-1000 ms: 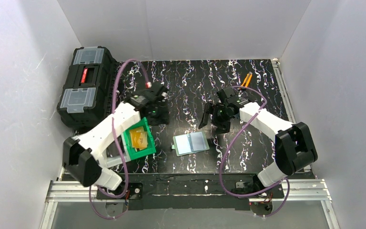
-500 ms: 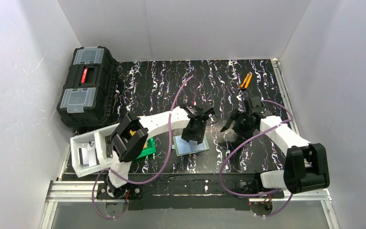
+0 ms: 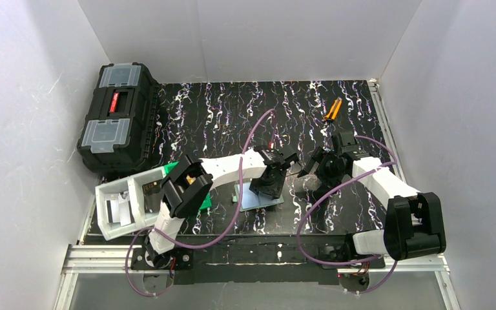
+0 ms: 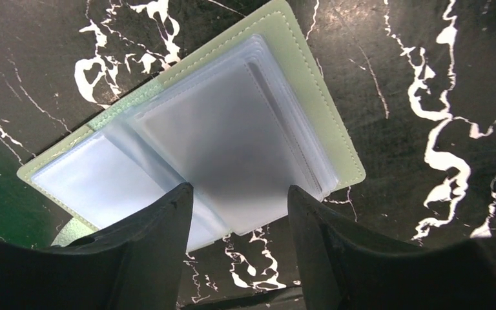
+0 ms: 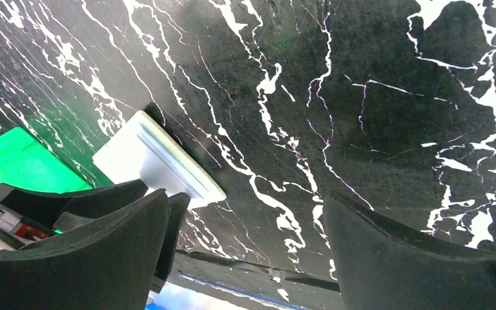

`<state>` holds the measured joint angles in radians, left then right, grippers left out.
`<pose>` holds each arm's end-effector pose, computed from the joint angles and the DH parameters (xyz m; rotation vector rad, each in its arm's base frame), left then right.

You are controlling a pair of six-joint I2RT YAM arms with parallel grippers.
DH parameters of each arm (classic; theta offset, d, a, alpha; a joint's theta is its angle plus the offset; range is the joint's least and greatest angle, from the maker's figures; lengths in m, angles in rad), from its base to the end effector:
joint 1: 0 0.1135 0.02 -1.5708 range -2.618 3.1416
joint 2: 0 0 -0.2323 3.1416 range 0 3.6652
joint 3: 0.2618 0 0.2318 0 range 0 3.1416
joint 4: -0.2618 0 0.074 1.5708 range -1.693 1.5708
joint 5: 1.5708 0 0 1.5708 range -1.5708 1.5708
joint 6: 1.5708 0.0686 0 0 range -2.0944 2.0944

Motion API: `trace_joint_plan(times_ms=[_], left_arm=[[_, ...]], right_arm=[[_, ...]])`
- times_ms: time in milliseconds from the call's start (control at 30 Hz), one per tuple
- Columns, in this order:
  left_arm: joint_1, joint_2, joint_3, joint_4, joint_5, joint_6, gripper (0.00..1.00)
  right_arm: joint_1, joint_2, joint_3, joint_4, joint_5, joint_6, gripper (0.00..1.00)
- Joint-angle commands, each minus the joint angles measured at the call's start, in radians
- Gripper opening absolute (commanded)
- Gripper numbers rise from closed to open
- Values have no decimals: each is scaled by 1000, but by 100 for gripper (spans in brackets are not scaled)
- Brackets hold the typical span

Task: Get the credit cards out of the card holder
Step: Remove the credit card from the card holder.

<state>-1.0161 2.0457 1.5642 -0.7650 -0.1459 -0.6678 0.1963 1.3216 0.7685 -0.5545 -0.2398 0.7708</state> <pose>0.2179 -0.3328 0.1351 0.4539 2.7740 -0.2062 0.2396 0.0643 0.1462 0.7119 2.6883 0.6013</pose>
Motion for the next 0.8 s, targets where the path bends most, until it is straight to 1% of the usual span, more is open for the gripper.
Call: trace_joint_plan(times_ms=[0, 100, 167, 300, 367, 533, 633, 700, 767], left_arm=[[-11, 22, 9, -15, -43, 30, 55], [-20, 39, -5, 2, -35, 52, 52], [-21, 51, -14, 18, -2, 65, 48], [-21, 62, -23, 57, 72, 93, 28], [-21, 61, -25, 84, 111, 106, 19], [-18, 47, -20, 125, 187, 113, 5], [7, 27, -41, 138, 221, 59, 0], [34, 3, -74, 158, 253, 15, 0], [69, -30, -125, 215, 309, -33, 0]], right_arm=[[-3, 16, 3, 27, -20, -9, 94], [-4, 26, 3, 33, -22, -9, 94], [-3, 33, 6, 35, -23, -11, 94], [-3, 43, 10, 36, -23, -13, 94], [-4, 43, 9, 36, -24, -14, 94], [-3, 29, 2, 30, -25, -19, 94], [-2, 32, -4, 34, -49, -28, 94], [1, 37, -6, 38, -68, -35, 93], [8, 37, -7, 39, -83, -40, 92]])
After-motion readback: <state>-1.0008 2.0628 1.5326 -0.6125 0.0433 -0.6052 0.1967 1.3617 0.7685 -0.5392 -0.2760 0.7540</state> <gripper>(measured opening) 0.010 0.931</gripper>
